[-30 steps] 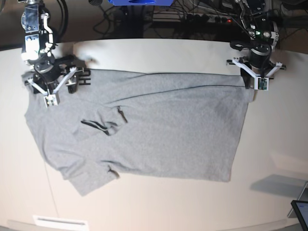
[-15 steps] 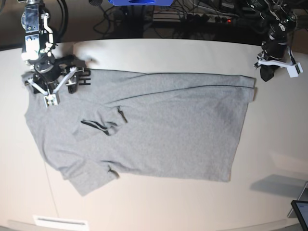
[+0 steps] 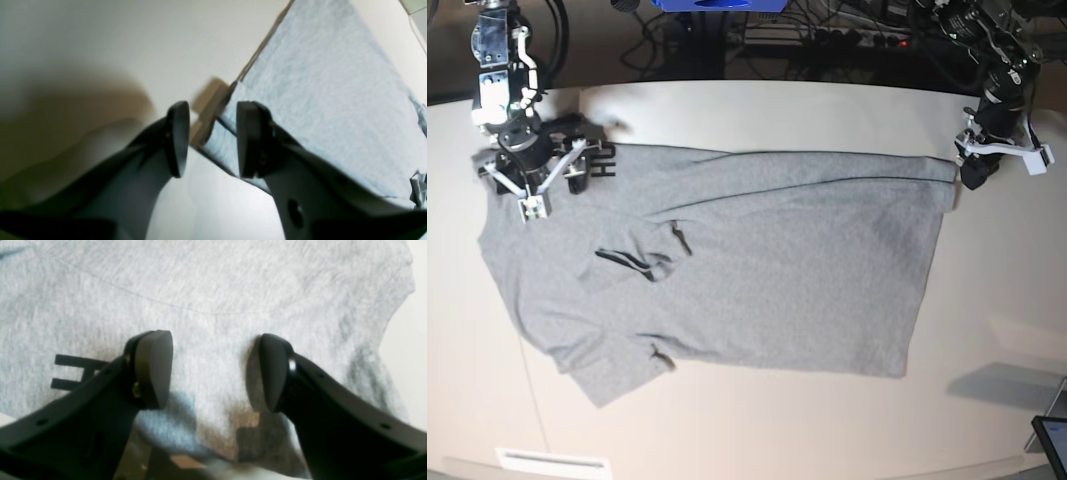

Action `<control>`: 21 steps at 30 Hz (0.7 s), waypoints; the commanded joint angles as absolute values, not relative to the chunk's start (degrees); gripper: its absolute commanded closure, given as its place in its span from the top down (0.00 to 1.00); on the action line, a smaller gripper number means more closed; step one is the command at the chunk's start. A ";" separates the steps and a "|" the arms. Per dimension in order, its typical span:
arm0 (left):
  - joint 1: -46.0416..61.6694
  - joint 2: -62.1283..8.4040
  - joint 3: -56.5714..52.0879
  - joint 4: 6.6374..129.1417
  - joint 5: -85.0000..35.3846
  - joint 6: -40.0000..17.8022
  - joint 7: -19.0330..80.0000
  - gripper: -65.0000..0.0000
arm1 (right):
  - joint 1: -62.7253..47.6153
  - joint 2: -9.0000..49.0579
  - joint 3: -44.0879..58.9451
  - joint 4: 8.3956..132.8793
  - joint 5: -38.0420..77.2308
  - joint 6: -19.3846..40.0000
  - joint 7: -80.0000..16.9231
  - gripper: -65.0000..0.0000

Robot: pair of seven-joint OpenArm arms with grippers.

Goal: Fold the T-shirt properly

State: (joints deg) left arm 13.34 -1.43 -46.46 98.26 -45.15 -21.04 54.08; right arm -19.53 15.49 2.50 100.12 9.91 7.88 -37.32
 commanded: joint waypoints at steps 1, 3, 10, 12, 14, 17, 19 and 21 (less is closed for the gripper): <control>12.26 -2.15 -46.64 97.98 -46.29 -21.41 53.14 0.36 | -20.18 15.87 2.33 100.09 8.92 8.22 -39.87 0.59; 11.74 -2.86 -46.37 96.13 -46.29 -21.41 53.14 0.36 | -20.18 15.87 2.33 100.09 8.92 8.22 -39.87 0.59; 9.80 -2.77 -46.20 94.99 -46.29 -21.41 53.14 0.36 | -20.18 15.87 2.33 100.09 8.92 8.22 -39.87 0.59; 9.27 -2.77 -46.20 94.90 -46.29 -21.41 53.14 0.36 | -20.18 15.87 2.33 100.09 8.92 8.22 -39.87 0.59; 9.01 -2.77 -46.20 94.90 -46.29 -21.41 53.14 0.36 | -20.09 15.87 2.33 100.00 8.92 8.22 -39.87 0.59; 8.40 -2.86 -44.00 94.90 -46.29 -21.41 53.14 0.36 | -20.00 15.87 2.33 100.00 8.92 8.22 -39.96 0.59; 8.22 -2.86 -42.77 94.90 -46.29 -21.32 53.14 0.36 | -20.00 15.87 2.33 100.00 8.92 8.22 -39.96 0.59; 8.04 -2.59 -41.89 94.90 -46.29 -21.23 53.14 0.36 | -20.00 15.87 2.33 100.00 8.92 8.22 -39.96 0.59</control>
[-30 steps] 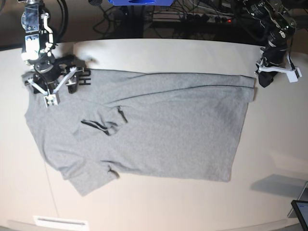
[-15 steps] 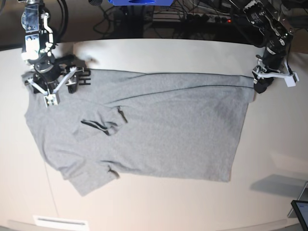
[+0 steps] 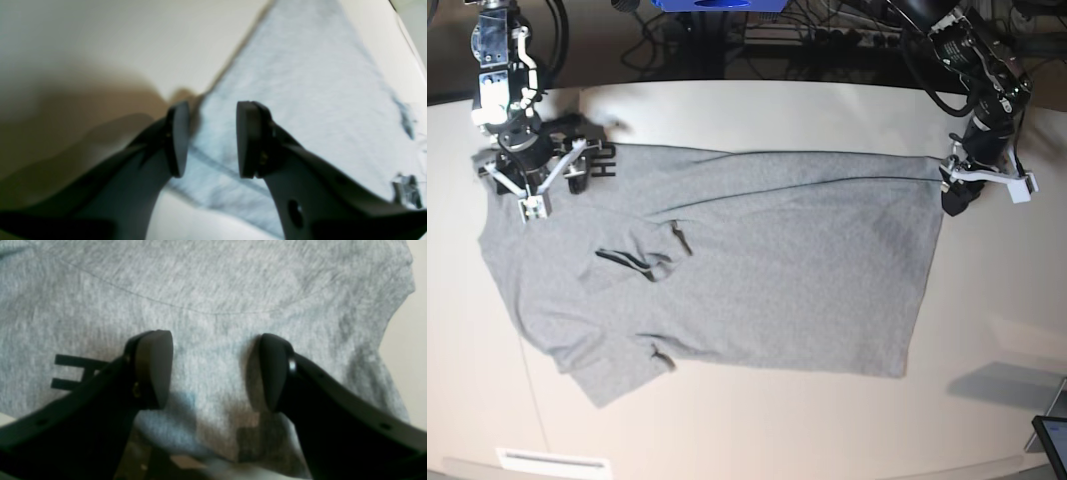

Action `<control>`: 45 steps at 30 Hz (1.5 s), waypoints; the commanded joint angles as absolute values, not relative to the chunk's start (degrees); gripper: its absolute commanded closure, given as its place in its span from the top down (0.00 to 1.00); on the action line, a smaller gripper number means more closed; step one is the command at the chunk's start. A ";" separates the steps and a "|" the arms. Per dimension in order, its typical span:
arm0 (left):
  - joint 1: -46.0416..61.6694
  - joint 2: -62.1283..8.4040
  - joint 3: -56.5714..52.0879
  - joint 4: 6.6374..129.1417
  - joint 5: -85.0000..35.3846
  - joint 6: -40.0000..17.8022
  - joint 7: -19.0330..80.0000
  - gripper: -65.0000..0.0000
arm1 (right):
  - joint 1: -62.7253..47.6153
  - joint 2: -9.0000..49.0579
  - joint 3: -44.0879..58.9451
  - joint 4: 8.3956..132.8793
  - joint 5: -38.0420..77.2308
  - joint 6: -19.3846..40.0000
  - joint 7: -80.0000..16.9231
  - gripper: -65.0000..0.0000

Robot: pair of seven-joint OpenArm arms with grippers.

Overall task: Fold the T-shirt properly
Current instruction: 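Hold the folded edge with both grippers, adjusting the left gripper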

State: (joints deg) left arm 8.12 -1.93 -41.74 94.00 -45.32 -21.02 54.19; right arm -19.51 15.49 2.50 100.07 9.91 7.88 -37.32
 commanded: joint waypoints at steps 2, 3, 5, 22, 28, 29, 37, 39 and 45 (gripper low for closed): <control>7.43 -2.51 -41.36 94.81 -46.29 -19.38 53.14 0.36 | -20.00 15.87 2.33 100.00 8.92 8.22 -39.96 0.59; 7.25 -2.42 -41.36 94.73 -46.29 -18.51 53.14 0.36 | -20.00 15.87 2.33 100.00 8.92 8.22 -39.96 0.59; 6.90 -2.24 -41.45 94.02 -46.64 -17.63 53.14 0.36 | -20.00 15.87 2.33 100.00 8.92 8.22 -39.96 0.59; 8.92 -2.42 -41.98 94.02 -46.64 -17.36 53.14 0.36 | -20.09 15.87 2.33 100.00 8.92 8.22 -39.96 0.59; 9.80 -2.42 -41.98 94.20 -46.64 -17.36 53.14 0.36 | -20.09 15.87 2.33 100.00 8.92 8.22 -39.96 0.59; 9.98 -2.42 -41.98 94.20 -46.64 -17.36 53.14 0.36 | -20.09 15.87 2.33 100.00 8.92 8.22 -39.96 0.59; 11.30 -2.07 -42.07 94.02 -46.73 -17.36 52.88 0.36 | -20.00 15.87 2.33 99.91 8.92 8.22 -39.96 0.59; 11.03 -2.07 -42.07 94.02 -46.73 -17.36 52.88 0.36 | -20.00 15.87 2.33 99.91 8.92 8.22 -39.96 0.59; 9.63 -2.07 -42.07 94.02 -46.73 -17.36 52.88 0.36 | -20.00 15.87 2.33 99.91 8.92 8.22 -39.96 0.59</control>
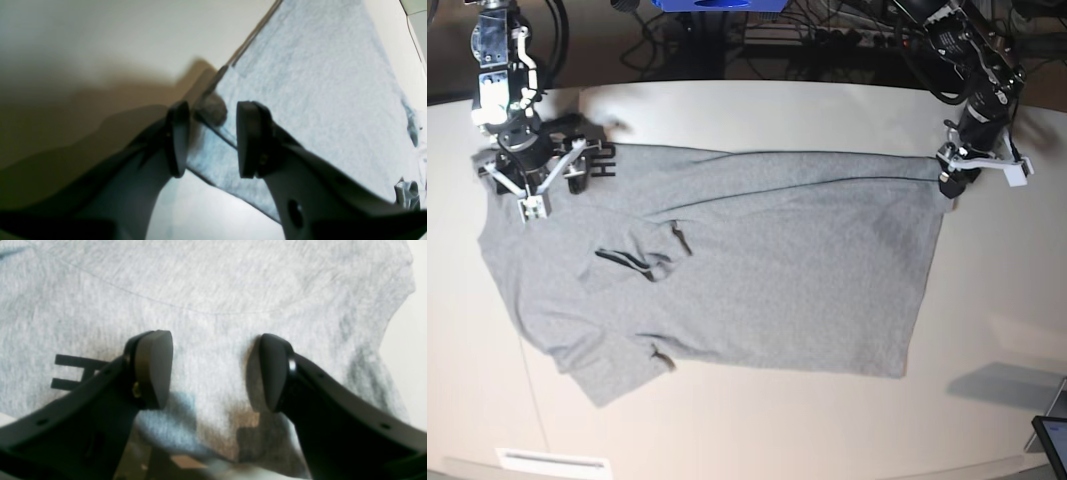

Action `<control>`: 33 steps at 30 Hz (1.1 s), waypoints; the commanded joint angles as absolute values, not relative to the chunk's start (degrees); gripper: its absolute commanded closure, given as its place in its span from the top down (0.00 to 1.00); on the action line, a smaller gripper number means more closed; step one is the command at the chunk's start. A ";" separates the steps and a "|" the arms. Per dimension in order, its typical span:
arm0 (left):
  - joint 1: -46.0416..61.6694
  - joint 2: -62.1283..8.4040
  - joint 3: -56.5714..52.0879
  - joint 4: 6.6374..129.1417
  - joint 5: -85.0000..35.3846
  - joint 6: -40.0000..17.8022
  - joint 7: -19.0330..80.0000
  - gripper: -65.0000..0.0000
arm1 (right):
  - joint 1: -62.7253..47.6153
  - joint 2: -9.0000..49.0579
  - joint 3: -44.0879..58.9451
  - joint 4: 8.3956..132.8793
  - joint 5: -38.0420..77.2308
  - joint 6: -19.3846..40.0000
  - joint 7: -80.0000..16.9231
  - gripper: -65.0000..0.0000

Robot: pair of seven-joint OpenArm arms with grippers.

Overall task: Fold the T-shirt properly
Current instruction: 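Hold the folded edge with both grippers, adjusting the left gripper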

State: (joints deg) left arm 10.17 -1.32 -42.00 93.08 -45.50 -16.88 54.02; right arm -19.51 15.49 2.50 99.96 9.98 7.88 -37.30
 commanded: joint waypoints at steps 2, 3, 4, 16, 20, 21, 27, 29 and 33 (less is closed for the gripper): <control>9.19 -2.07 -42.07 93.76 -46.73 -17.36 52.88 0.36 | -20.00 15.87 2.33 99.91 8.92 8.22 -39.96 0.59; 9.10 -2.07 -42.07 93.76 -46.73 -17.36 52.88 0.36 | -20.00 15.87 2.33 99.91 8.92 8.22 -39.96 0.59; 9.01 -2.07 -41.98 93.76 -46.73 -17.36 52.88 0.36 | -20.00 15.87 2.33 99.91 8.92 8.22 -39.96 0.59; 7.87 -1.98 -41.71 93.58 -46.64 -17.36 52.88 0.36 | -19.82 15.87 2.33 99.91 8.92 8.22 -39.96 0.59; 7.87 -1.98 -41.71 93.05 -46.46 -17.36 52.88 0.36 | -19.74 15.87 2.33 99.91 8.92 8.22 -39.96 0.59; 7.87 -1.98 -41.71 92.26 -46.46 -17.36 52.88 0.36 | -19.74 15.87 2.33 99.91 8.92 8.22 -39.96 0.59; 7.08 -1.98 -41.63 88.57 -46.46 -17.36 52.88 0.35 | -19.74 15.87 2.42 99.91 8.92 8.22 -39.96 0.59; 7.08 -1.98 -41.54 88.57 -46.46 -17.36 52.88 0.35 | -19.74 15.87 2.51 99.91 8.92 8.22 -39.96 0.59; 6.99 -1.98 -41.54 88.84 -46.64 -17.36 52.88 0.18 | -19.65 15.87 2.51 99.91 8.92 8.22 -39.96 0.59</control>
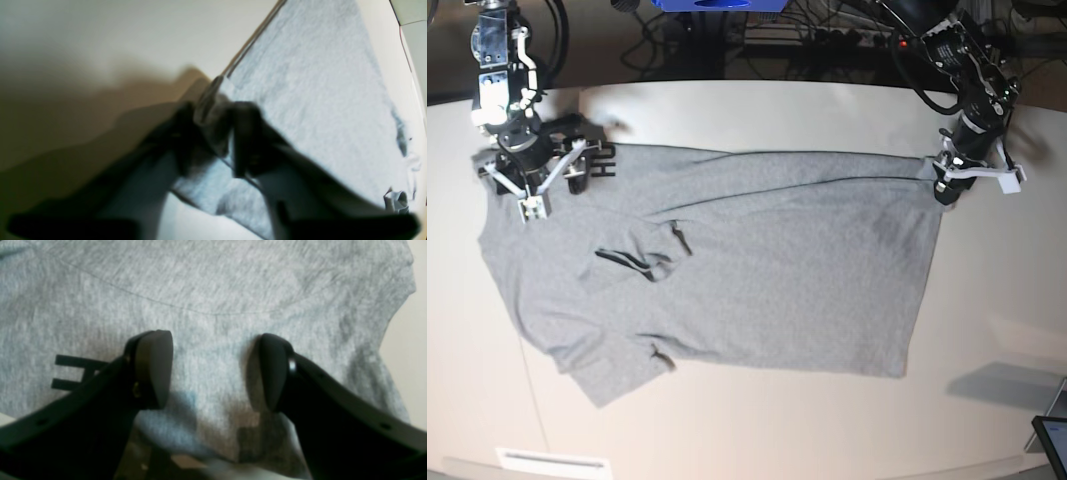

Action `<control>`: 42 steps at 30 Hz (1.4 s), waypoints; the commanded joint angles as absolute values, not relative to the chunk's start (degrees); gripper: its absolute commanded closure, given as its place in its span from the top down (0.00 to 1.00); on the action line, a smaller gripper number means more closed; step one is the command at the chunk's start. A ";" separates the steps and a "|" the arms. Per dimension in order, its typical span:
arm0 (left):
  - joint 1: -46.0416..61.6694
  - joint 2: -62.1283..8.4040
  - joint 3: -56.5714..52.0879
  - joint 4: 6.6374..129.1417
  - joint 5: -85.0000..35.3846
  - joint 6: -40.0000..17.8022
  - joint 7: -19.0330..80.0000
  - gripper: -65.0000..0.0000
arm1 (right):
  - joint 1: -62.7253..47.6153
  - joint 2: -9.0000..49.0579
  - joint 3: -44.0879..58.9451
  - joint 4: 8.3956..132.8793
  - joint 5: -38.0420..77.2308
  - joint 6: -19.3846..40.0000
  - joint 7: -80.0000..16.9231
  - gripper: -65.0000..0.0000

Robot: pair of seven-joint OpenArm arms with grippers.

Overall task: Fold the T-shirt properly
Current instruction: 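Hold the folded edge with both grippers, adjusting the left gripper, then shift the left gripper along the folded edge toward the right gripper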

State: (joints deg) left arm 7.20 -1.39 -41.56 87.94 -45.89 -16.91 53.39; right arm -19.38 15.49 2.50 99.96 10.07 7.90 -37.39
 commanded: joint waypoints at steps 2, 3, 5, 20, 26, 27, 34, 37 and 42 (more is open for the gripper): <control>6.90 -1.98 -41.54 88.84 -46.73 -17.36 52.88 0.11 | -19.65 15.87 2.42 99.91 8.92 8.22 -39.96 0.59; 6.90 -1.98 -41.54 88.84 -46.73 -17.36 52.88 0.11 | -19.65 15.87 2.42 99.91 8.92 8.22 -39.96 0.59; 6.90 -1.98 -41.54 88.84 -46.73 -17.36 52.88 0.12 | -19.56 15.87 2.42 99.91 8.92 8.22 -39.96 0.59; 7.60 -1.98 -41.54 94.46 -46.73 -17.27 53.23 0.18 | -18.95 15.87 2.42 99.82 8.92 8.22 -40.04 0.59; 7.96 -1.98 -41.45 94.46 -46.73 -17.27 53.23 0.30 | -18.95 15.87 2.42 99.82 8.92 8.22 -40.04 0.59; 7.87 -1.98 -41.45 94.46 -46.73 -17.27 53.23 0.29 | -18.95 15.87 2.42 99.82 8.92 8.22 -40.04 0.59; 7.78 -1.98 -41.45 94.37 -46.73 -17.27 53.23 0.11 | -18.86 15.87 2.42 99.82 8.92 8.22 -40.04 0.59; 7.52 -1.98 -41.45 94.37 -46.73 -17.27 53.23 0.10 | -18.86 15.87 2.51 99.82 8.92 8.22 -40.04 0.59; 5.85 -1.98 -41.45 92.26 -46.73 -17.27 53.23 0.00 | -18.86 15.87 2.51 99.82 8.92 8.22 -40.04 0.59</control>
